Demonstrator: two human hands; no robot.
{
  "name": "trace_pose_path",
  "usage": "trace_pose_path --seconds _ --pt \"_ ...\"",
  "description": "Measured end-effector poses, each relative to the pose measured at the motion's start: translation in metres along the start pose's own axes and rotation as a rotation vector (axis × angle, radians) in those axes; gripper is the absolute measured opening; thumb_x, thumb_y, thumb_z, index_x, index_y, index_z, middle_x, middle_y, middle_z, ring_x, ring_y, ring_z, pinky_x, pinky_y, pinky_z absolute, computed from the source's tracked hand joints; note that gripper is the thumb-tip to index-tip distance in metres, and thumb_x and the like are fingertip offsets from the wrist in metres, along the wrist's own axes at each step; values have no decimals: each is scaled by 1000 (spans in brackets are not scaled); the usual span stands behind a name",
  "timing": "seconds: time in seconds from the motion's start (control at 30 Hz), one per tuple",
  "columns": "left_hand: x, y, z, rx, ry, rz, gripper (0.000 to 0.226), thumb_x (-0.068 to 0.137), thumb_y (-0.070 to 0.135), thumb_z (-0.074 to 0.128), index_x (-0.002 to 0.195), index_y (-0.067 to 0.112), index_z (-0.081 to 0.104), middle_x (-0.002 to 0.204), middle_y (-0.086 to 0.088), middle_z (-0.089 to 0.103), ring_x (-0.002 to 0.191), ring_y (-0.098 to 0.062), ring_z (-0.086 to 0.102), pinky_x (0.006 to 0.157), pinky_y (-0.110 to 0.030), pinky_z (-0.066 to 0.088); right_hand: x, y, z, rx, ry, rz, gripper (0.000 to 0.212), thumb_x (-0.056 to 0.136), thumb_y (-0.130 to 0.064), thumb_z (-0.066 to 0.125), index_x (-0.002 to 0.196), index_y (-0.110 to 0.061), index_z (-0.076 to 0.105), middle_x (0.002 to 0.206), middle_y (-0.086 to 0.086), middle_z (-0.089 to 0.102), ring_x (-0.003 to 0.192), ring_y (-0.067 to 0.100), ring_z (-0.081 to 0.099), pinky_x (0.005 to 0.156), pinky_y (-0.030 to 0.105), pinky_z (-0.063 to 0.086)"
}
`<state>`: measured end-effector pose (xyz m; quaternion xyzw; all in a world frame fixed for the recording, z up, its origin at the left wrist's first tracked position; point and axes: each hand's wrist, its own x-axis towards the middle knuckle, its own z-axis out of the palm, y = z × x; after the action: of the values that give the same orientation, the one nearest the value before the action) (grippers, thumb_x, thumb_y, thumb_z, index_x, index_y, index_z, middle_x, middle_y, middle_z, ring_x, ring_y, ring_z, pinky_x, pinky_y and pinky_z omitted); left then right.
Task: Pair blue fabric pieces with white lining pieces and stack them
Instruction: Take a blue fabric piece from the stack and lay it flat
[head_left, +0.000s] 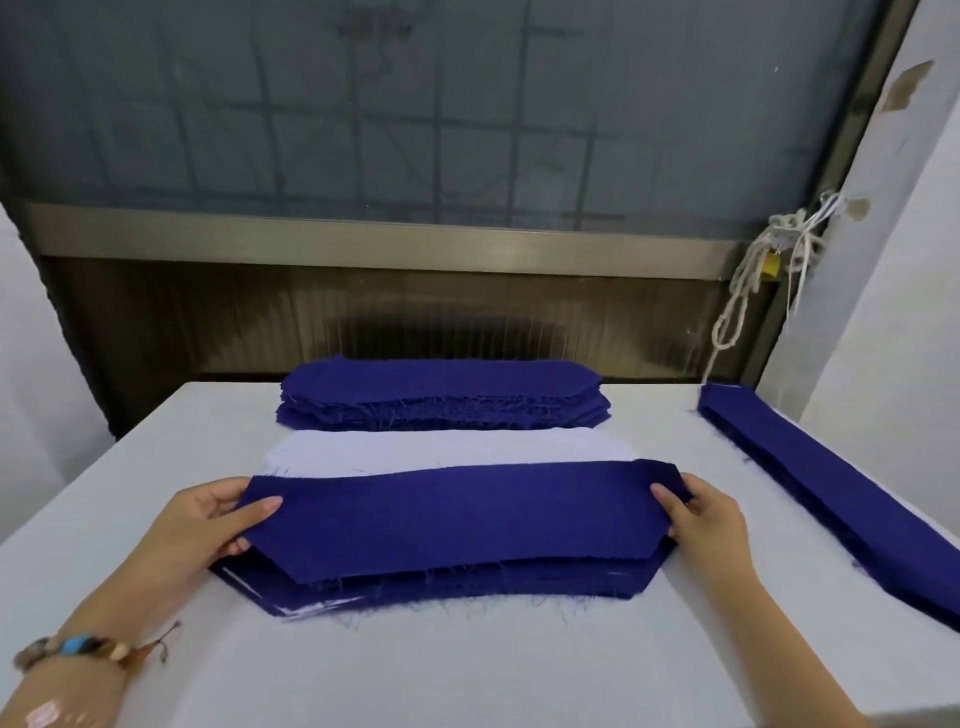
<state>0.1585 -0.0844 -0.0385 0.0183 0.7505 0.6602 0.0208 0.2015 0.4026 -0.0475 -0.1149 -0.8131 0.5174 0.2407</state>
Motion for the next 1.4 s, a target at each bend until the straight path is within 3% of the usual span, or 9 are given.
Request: trace_pose_path --seconds 0.2,0.3,0.47,0.7,0.8,0.9,1.07,1.27,1.4 --pt "-7 2 0 154 4 67 24 77 32 71 101 30 73 94 -5 76 73 -20 70 53 -19 53 -3 1 1 -126 -36 -82 36 92 -13 62 64 -32 51 51 -17 54 48 4 46 54 19 35" --pt "-9 -1 2 265 -23 127 21 83 19 71 100 33 73 92 1 76 80 -17 74 61 -22 58 -3 5 1 -186 -54 -103 25 92 -15 62 70 -26 58 61 -8 60 58 8 52 55 15 38" --pt "-6 -7 0 436 98 237 27 83 33 71 107 43 65 53 -1 55 50 -8 46 50 -14 37 -2 8 2 -196 -59 -109 15 92 -29 62 77 -26 61 70 -5 64 67 15 58 58 23 44" --pt "-3 -13 -4 483 84 283 29 91 18 65 108 41 65 58 -7 59 51 -9 46 53 -16 40 2 11 3 -204 -7 -64 10 89 -23 68 81 -24 62 73 -3 67 71 20 62 60 30 49" --pt "-3 -13 -4 510 91 295 28 91 17 64 107 41 65 59 -8 60 51 -10 49 53 -17 41 1 12 3 -196 -7 -38 10 88 -18 68 84 -26 63 73 -3 69 71 18 64 59 24 49" --pt "-3 -14 -3 527 103 305 26 91 19 64 105 41 66 62 -9 62 51 -11 52 51 -16 43 1 11 3 -186 -15 -32 15 88 -14 67 92 -28 60 61 -1 65 63 17 60 51 15 44" --pt "-2 -15 -5 558 122 275 21 90 24 64 102 41 67 65 -7 65 54 -13 58 50 -17 46 0 11 3 -236 -45 -47 32 88 -11 64 110 -29 49 57 9 53 57 18 49 52 22 41" --pt "-2 -15 -4 574 132 305 27 91 21 63 92 48 68 62 -8 60 51 -13 52 50 -18 42 -1 10 2 -254 -52 -74 30 89 -8 60 106 -31 53 62 4 53 61 16 51 55 20 41" --pt "-2 -16 -4 589 129 309 30 93 14 61 89 41 72 61 -7 58 50 -10 49 49 -17 39 -2 10 3 -272 -54 -82 28 89 -7 60 105 -30 54 63 4 53 62 16 52 54 18 39"
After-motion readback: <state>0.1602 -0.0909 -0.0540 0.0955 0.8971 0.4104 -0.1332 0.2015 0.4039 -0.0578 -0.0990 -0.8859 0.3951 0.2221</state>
